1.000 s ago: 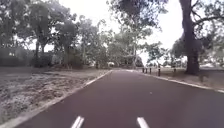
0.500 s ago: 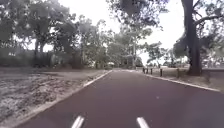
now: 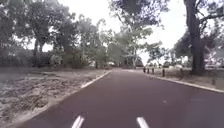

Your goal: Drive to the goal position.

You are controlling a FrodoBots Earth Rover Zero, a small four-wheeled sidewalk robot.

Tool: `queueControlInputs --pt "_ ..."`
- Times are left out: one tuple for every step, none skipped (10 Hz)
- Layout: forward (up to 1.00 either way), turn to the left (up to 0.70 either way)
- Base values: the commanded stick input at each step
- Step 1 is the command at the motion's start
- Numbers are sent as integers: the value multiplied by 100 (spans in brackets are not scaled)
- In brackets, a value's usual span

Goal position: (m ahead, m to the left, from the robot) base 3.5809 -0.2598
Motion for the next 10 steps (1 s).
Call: queueControlInputs --pt "60 0" --pt "60 0" --pt "60 0" --pt "60 0" --pt "60 0" --pt "60 0" --pt "60 0" --pt "60 0" --pt "60 0" --pt "60 0"
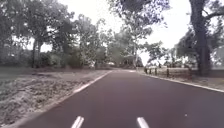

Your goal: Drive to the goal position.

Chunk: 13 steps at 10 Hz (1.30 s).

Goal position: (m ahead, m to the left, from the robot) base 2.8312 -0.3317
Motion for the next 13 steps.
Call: queueControlInputs --pt "60 0" --pt "60 0" --pt "60 0" --pt "60 0" --pt "60 0" --pt "60 0" --pt "60 0" --pt "60 0" --pt "60 0" --pt "60 0" --pt "60 0" --pt "60 0" --pt "60 0"
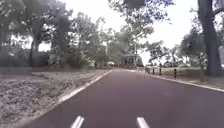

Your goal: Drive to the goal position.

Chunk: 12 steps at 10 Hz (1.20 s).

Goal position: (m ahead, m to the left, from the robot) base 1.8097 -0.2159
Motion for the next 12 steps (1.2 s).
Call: queueControlInputs --pt "60 0" --pt "60 0" --pt "60 0" --pt "60 0" --pt "60 0" --pt "60 0" --pt "60 0" --pt "60 0" --pt "60 0" --pt "60 0" --pt "60 0" --pt "60 0"
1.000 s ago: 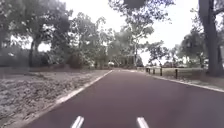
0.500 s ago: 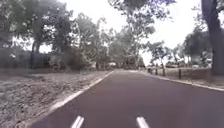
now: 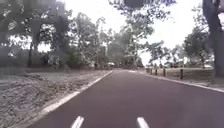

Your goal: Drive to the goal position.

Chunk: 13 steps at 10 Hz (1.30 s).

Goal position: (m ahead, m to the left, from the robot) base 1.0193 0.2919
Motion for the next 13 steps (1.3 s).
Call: queueControlInputs --pt "60 0" --pt "60 0" --pt "60 0" --pt "60 0" --pt "60 0" --pt "60 0" --pt "60 0" --pt "60 0" --pt "60 0" --pt "0 0" --pt "0 0" --pt "0 0" --pt "0 0"
